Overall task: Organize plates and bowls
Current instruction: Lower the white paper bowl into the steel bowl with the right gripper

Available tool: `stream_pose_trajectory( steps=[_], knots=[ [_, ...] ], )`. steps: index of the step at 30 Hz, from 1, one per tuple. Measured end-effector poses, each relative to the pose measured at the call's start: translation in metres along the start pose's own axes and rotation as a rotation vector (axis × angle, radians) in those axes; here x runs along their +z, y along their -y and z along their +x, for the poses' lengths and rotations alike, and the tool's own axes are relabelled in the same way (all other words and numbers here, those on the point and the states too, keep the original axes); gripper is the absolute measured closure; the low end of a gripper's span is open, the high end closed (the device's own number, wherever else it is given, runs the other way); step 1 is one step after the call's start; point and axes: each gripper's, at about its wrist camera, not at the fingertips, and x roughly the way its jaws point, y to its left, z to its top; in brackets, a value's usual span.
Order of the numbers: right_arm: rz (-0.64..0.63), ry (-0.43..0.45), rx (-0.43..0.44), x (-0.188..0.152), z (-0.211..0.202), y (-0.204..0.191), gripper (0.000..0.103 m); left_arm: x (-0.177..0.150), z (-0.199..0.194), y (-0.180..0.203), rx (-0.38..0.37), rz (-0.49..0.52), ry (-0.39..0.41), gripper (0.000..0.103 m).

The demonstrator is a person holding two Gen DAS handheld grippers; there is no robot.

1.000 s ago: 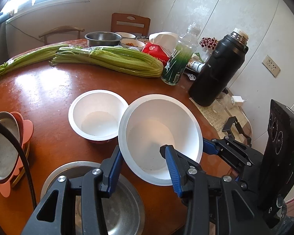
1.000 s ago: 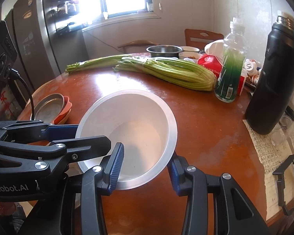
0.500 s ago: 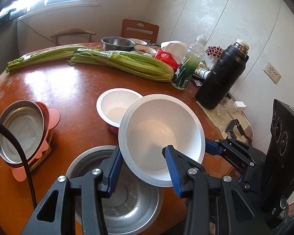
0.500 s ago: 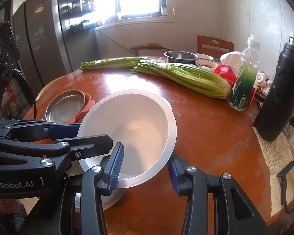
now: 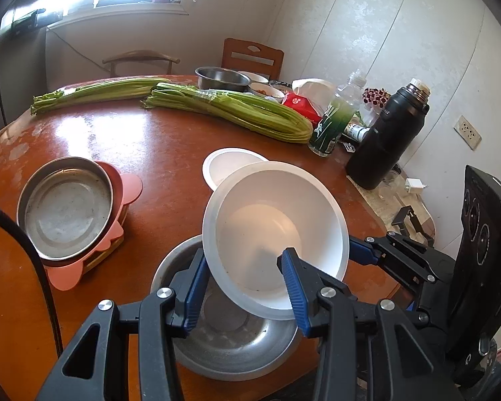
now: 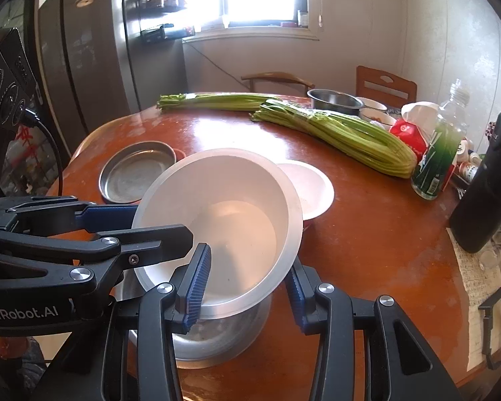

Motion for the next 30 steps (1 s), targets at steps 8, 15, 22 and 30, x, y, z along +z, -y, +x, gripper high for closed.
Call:
stream_pose_trajectory(
  steps=[8, 15, 22, 30],
  knots=[
    [-0.019, -0.016, 0.002, -0.003, 0.004, -0.012, 0.057, -0.011, 0.0, -0.011, 0.007, -0.017, -0.01, 0.059],
    [-0.014, -0.029, 0.015, -0.012, 0.007, -0.018, 0.057, -0.02, -0.002, -0.018, 0.007, -0.027, -0.015, 0.059],
    [-0.021, -0.062, 0.032, -0.02, 0.016, -0.023, 0.057, -0.031, 0.003, -0.024, 0.026, -0.04, -0.039, 0.059],
    [-0.022, -0.081, 0.038, -0.027, 0.021, -0.024, 0.057, -0.038, 0.013, -0.027, 0.033, -0.048, -0.067, 0.059]
  ],
)
